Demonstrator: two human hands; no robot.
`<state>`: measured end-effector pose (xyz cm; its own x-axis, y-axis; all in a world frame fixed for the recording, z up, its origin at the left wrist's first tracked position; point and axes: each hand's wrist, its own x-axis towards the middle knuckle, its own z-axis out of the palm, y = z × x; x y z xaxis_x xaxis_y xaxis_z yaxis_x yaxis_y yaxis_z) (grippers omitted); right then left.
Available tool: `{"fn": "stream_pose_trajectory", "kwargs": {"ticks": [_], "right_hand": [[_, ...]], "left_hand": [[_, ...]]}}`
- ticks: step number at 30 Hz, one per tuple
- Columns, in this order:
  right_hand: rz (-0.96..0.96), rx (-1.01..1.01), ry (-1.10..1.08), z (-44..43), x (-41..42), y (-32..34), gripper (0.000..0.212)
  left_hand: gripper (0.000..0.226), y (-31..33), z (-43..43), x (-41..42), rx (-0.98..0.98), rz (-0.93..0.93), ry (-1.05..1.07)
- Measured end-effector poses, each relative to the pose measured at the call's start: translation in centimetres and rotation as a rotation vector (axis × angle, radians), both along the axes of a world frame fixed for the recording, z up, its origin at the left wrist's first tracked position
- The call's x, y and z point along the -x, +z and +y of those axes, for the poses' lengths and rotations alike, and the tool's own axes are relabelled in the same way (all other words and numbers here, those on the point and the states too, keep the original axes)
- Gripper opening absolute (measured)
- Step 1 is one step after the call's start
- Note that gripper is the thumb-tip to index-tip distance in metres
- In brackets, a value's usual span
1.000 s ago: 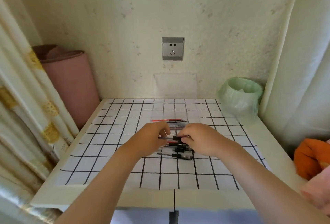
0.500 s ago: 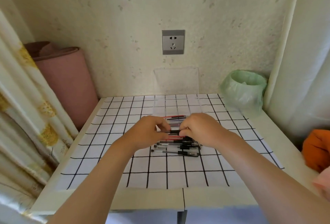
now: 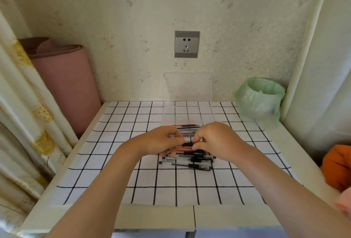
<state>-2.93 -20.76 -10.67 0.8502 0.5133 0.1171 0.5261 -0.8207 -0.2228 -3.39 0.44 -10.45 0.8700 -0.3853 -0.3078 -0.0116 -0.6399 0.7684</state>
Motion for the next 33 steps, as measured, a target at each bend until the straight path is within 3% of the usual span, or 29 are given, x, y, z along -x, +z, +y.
{"fn": "stream_pose_trajectory", "kwargs": {"ticks": [4,9,14,19,25,29,33], "right_hand": [[0.047,-0.006,-0.014,-0.1,0.3,-0.4,0.023],[0.041,0.024,0.000,0.2,0.8,-1.0,0.018],[0.053,0.027,-0.054,0.1,1.3,-1.4,0.020],[0.033,-0.001,-0.091,-0.3,1.9,-1.3,0.019],[0.051,-0.037,-0.122,-0.3,2.0,-1.1,0.019],[0.046,-0.056,-0.128,0.1,1.7,-0.9,0.018],[0.059,-0.037,-0.108,0.5,1.5,-0.9,0.018]], "left_hand": [[0.008,-0.7,-0.1,-0.2,-0.037,-0.143,-0.074],[0.032,-1.2,-0.4,0.3,-0.124,-0.073,-0.071],[0.009,-1.5,-1.2,0.8,-0.237,-0.194,-0.138],[0.031,-1.6,-1.7,0.7,-0.243,-0.161,-0.142],[0.008,-1.6,-1.7,0.8,-0.276,-0.275,-0.174],[0.028,-1.6,-1.4,0.8,-0.234,-0.199,-0.126],[0.009,-1.8,-1.3,1.1,-0.246,-0.290,-0.144]]}}
